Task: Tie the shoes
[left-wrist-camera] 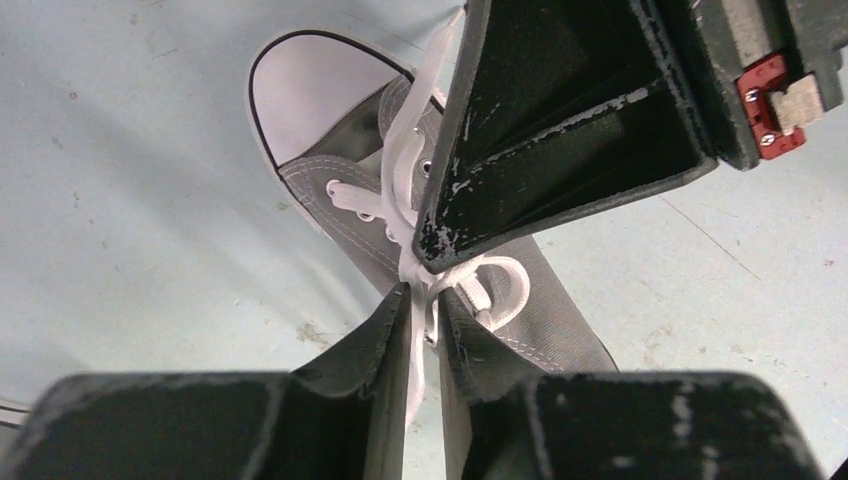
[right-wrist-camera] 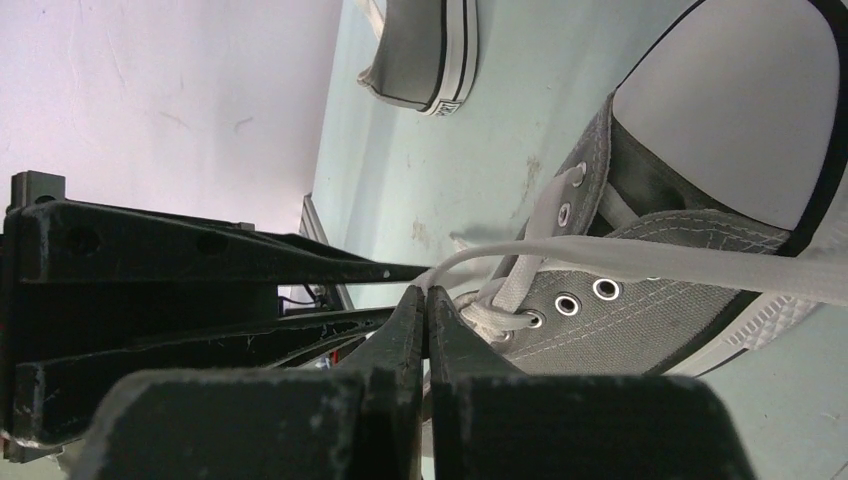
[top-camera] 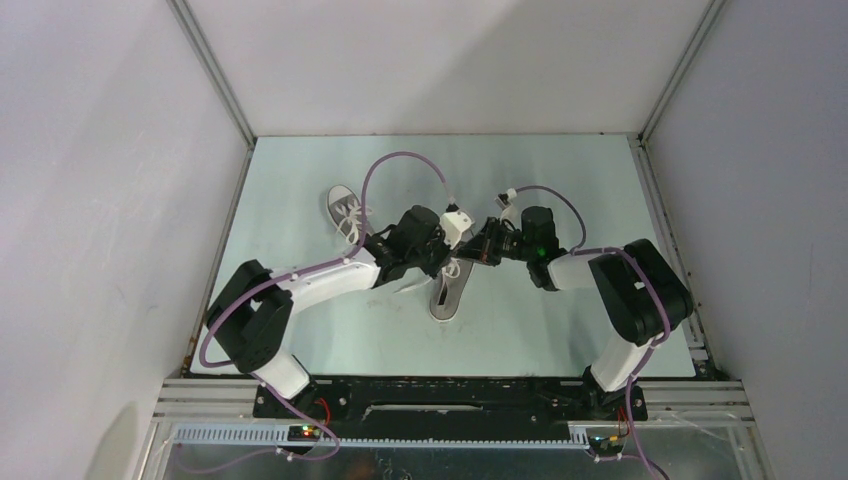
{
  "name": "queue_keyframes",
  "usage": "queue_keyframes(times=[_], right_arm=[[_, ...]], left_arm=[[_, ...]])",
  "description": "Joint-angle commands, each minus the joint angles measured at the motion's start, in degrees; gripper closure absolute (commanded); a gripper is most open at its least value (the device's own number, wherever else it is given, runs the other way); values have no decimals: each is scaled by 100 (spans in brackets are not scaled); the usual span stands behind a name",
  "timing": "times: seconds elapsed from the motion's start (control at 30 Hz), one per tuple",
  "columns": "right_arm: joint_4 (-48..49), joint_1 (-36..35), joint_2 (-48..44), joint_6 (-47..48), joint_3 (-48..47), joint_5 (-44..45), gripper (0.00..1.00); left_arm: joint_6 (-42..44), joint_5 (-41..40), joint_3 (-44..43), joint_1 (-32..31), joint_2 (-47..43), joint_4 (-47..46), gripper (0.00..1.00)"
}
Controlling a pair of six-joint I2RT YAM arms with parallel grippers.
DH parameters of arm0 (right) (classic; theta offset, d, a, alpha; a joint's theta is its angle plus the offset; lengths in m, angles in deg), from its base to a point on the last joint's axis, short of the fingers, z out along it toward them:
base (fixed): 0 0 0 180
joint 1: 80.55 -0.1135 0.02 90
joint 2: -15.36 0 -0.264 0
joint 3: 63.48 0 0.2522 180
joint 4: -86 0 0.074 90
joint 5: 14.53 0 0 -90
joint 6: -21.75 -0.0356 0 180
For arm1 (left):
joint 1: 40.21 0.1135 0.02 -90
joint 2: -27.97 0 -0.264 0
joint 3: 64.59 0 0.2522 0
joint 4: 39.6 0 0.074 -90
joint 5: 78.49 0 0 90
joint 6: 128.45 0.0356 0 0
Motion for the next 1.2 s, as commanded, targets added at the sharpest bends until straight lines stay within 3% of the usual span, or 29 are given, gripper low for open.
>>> queue_keyframes(times=[0.0, 0.2, 0.5, 0.67, 1.17], right_arm=[[98, 33, -216, 88, 29, -19, 100], [115, 33, -263, 57, 46, -36, 100], [84, 33, -366, 28, 81, -81, 100], [110, 47, -371, -8, 74, -97, 100], [185, 78, -349, -93, 73, -160, 100]], left_arm=[[28, -186, -64, -25, -292, -72, 74], [-96, -256, 153, -17, -515, -194, 65], [-22, 126, 200, 72, -350, -501, 59], [115, 344, 231, 131, -311, -561, 44], [972, 848, 258, 314, -37, -448, 53]])
